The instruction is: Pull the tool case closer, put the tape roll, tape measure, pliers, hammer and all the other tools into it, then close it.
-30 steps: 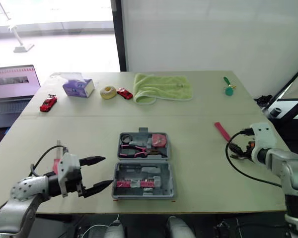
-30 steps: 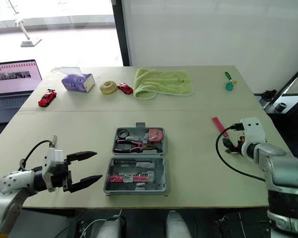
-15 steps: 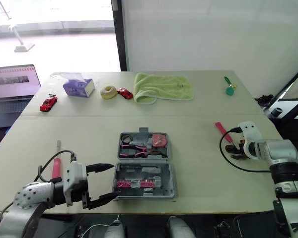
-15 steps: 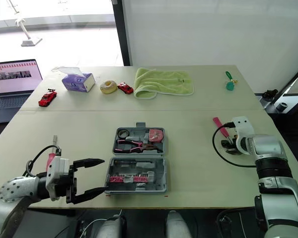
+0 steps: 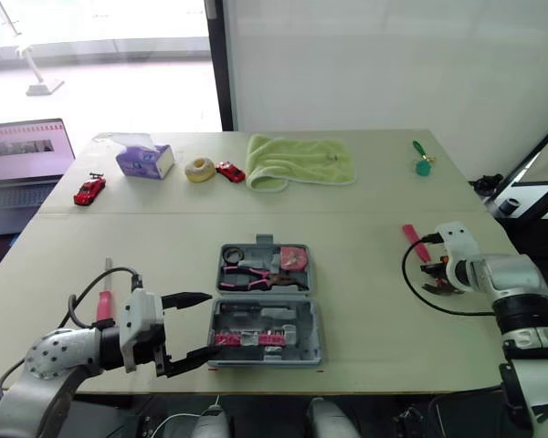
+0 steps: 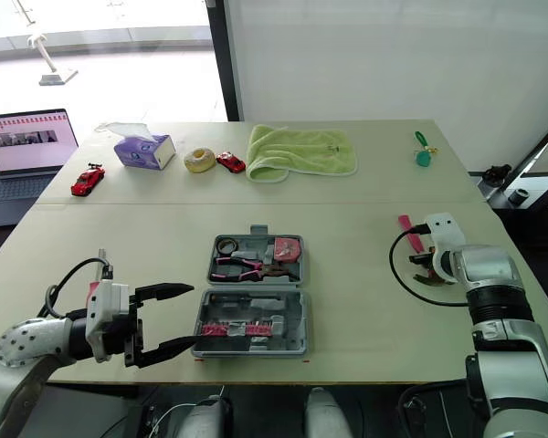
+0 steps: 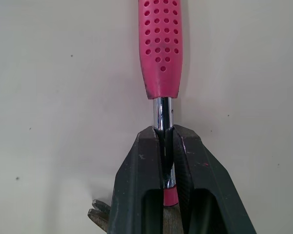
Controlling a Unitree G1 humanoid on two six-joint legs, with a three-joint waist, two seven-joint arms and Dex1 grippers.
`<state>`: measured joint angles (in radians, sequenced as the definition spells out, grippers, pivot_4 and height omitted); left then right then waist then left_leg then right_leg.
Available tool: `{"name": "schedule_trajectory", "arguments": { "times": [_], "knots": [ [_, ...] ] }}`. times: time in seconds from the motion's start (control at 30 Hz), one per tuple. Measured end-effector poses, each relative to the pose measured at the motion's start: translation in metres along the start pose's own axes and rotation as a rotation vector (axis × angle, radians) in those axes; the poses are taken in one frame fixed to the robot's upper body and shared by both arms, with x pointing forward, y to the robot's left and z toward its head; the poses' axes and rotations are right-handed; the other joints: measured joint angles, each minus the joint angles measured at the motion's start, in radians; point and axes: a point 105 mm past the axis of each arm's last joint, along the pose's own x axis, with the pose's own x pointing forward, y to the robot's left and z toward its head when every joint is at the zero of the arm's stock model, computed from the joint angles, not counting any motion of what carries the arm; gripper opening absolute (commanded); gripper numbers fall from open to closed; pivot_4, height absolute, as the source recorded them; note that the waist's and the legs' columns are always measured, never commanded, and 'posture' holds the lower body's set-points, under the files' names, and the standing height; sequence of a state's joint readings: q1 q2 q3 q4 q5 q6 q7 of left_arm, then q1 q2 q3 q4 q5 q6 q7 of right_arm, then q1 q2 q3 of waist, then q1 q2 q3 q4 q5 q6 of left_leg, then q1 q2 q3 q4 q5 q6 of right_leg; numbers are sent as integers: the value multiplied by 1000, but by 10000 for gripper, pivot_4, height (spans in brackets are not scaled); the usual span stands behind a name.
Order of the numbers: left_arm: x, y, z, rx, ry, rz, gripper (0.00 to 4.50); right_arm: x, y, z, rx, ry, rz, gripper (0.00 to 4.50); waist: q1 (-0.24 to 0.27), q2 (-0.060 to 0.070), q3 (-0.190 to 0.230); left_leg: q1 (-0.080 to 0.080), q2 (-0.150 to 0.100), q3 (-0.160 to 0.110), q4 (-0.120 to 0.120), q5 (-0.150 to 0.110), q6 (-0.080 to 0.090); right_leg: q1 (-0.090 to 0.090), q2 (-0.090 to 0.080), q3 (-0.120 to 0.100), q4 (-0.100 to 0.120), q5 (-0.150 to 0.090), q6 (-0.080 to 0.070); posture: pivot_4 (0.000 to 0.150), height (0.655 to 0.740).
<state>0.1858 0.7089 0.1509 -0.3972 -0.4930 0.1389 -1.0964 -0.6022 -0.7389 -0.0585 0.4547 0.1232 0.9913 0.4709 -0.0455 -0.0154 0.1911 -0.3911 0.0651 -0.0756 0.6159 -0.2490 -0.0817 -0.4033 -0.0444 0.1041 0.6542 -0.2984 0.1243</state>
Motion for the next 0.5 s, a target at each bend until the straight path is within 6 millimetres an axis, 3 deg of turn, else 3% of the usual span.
{"name": "schedule_trajectory", "arguments": {
  "times": [0.23, 0.3, 0.37, 0.5],
  "knots": [
    [-17, 12, -8, 28, 33, -34, 45000, -67, 43, 15, 57, -117, 81, 278, -1, 5, 1, 0, 0, -1, 0, 0, 0, -2, 1, 0, 2, 0, 0, 1500, 7400],
    [-19, 12, -10, 29, 35, -46, 45000, -72, 59, 8, 83, -127, 97, 278, 0, 4, 0, 0, 0, -1, 0, 0, 0, -2, 1, 0, 2, 0, 0, 1500, 7400],
    [-21, 17, -10, 44, 29, -50, 45000, -70, 87, -9, 135, -131, 138, 278, 1, 4, 0, -1, 0, -1, -1, 0, 0, -2, 1, 0, 2, 0, 0, 1500, 7400],
    [-27, 31, -7, 82, 28, -52, 45000, -65, 165, -36, 251, -111, 270, 278, -4, 5, 1, -2, 1, -2, -1, 0, -1, -5, 2, 0, 4, 0, 0, 1500, 7400]
  ]
}}
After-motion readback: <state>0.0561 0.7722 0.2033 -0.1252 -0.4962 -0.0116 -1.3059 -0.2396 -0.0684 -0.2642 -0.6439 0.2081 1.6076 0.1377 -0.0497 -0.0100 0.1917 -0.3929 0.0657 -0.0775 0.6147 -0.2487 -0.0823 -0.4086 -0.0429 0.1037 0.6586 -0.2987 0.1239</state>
